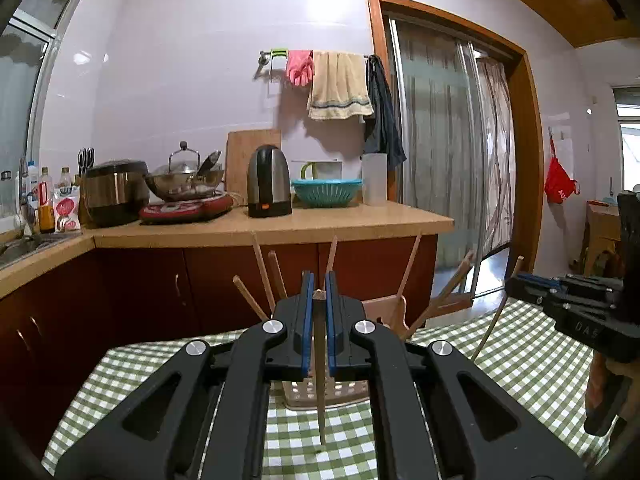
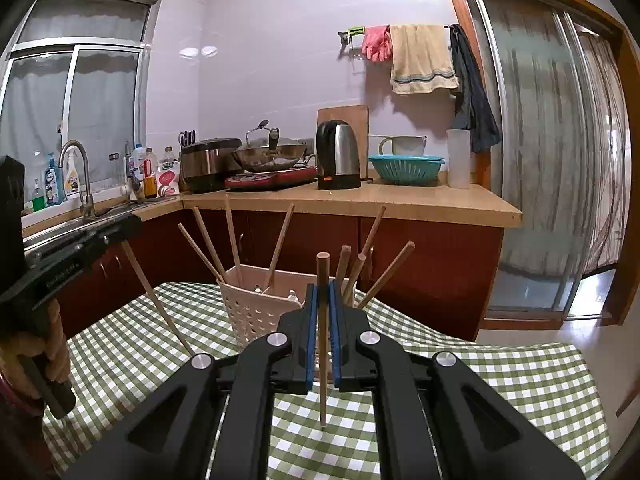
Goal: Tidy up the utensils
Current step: 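Carry both held chopsticks over the beige holder and lower them in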
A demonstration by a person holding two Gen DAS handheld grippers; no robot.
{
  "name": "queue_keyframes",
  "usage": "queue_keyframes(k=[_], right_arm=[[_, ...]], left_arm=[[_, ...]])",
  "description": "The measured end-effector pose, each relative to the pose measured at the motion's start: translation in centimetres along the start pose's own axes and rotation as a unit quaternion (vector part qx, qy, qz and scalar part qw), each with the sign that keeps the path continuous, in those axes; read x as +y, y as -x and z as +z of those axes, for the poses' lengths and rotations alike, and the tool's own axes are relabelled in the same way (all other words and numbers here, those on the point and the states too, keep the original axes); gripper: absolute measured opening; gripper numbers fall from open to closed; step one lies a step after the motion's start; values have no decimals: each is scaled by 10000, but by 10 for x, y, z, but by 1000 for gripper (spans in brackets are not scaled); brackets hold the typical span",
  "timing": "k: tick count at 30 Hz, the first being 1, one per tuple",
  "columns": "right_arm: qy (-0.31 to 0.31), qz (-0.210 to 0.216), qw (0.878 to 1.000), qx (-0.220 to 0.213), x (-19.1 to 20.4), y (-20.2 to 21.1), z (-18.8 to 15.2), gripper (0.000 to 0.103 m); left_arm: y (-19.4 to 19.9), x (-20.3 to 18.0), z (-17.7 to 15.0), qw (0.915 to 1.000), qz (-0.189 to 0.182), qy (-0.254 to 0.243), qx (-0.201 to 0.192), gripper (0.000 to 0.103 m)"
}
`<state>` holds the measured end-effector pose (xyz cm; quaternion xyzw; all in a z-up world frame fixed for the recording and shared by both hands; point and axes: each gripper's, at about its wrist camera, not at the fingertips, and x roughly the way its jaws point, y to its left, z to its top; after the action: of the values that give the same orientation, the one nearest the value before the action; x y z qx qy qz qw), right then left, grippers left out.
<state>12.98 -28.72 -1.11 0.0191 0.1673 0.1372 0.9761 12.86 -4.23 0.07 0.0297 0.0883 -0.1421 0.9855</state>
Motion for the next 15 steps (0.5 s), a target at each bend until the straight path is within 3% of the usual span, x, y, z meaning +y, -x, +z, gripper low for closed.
queue_keyframes(k=[15], right_arm=[[183, 92, 9984, -519, 16, 10, 38, 6]], left_arm=[[1, 3, 37, 9993, 2, -37, -377, 6]])
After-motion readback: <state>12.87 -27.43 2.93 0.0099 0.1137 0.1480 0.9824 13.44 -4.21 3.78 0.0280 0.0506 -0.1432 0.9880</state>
